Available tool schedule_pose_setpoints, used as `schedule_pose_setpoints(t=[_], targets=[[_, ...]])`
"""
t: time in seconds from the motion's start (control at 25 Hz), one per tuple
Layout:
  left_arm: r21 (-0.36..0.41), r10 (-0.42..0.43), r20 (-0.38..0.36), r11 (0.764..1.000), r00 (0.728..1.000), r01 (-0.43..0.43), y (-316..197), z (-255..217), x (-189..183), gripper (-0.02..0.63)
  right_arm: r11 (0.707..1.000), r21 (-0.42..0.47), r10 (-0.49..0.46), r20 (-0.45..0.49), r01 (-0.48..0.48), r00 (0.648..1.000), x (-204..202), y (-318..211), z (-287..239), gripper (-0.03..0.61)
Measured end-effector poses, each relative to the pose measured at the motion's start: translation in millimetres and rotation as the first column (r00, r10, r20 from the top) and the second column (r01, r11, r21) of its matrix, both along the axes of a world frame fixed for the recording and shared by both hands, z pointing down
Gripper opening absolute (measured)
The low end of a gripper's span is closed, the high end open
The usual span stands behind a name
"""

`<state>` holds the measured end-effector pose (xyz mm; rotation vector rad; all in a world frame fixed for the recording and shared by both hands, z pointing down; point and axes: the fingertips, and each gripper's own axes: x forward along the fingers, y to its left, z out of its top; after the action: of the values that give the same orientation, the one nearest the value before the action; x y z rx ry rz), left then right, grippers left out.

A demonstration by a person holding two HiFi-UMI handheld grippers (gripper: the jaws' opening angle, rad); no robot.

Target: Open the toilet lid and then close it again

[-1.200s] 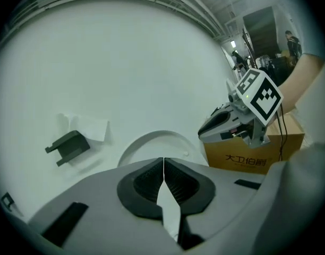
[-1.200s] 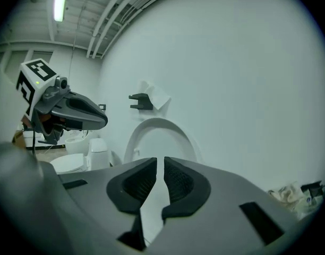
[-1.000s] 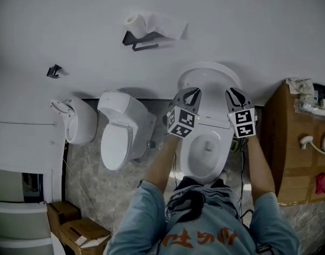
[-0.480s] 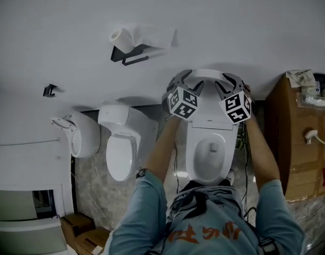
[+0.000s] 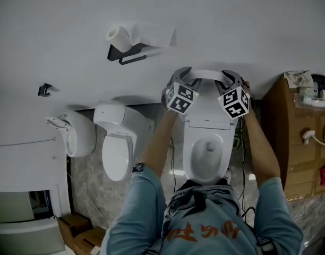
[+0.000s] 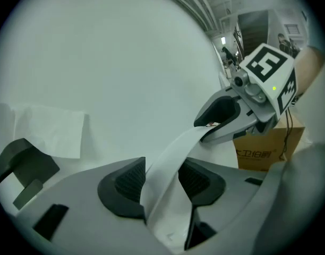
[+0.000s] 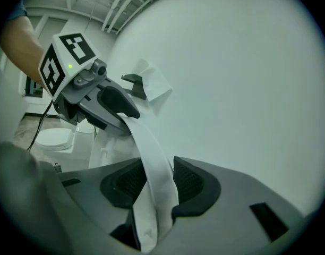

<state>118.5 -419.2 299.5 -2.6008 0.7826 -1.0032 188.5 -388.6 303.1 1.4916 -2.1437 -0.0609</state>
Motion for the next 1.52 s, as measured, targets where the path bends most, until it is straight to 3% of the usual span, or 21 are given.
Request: schedule_pose_setpoints(t=[0.28, 0.48, 0.68, 1.0, 1.32, 1.52], targets=[[0.055, 0.072, 0.057, 0.996, 0.996, -0.075, 31.8, -4.9, -12.6, 0.17, 0.997, 0.082, -0.023, 0.103, 0.015, 0.994, -9.4, 31.9, -8.0, 0.176], [0.091, 0.064, 0.041, 0.994, 0.997, -0.067, 58.7, -8.0, -23.4, 0.171, 0.992, 0.062, -0.118, 0.064, 0.114, 0.991, -21.6, 60.0, -9.9, 0.183], [0.116, 0.07, 0.07, 0.99, 0.995, -0.078, 90.6, -10.3, -34.2, 0.172, 0.977, 0.045, -0.209, 0.015, 0.208, 0.978, -33.6, 91.3, -12.2, 0.189], [0.144, 0.077, 0.138, 0.985, 0.987, -0.097, 158.8, -3.1, -58.9, 0.183, 0.95, 0.104, -0.299, 0.012, 0.296, 0.954, -58.4, 154.4, -4.9, 0.216], [0.133, 0.096, 0.196, 0.983, 0.976, -0.124, 220.3, 11.7, -83.8, 0.207, 0.886, 0.012, -0.462, -0.06, 0.463, 0.885, -88.7, 213.4, 14.6, 0.207], [0.089, 0.159, 0.246, 0.979, 0.956, -0.186, 254.5, 24.3, -96.9, 0.216, 0.885, 0.016, -0.461, -0.104, 0.465, 0.881, -101.9, 244.4, 28.1, 0.207]])
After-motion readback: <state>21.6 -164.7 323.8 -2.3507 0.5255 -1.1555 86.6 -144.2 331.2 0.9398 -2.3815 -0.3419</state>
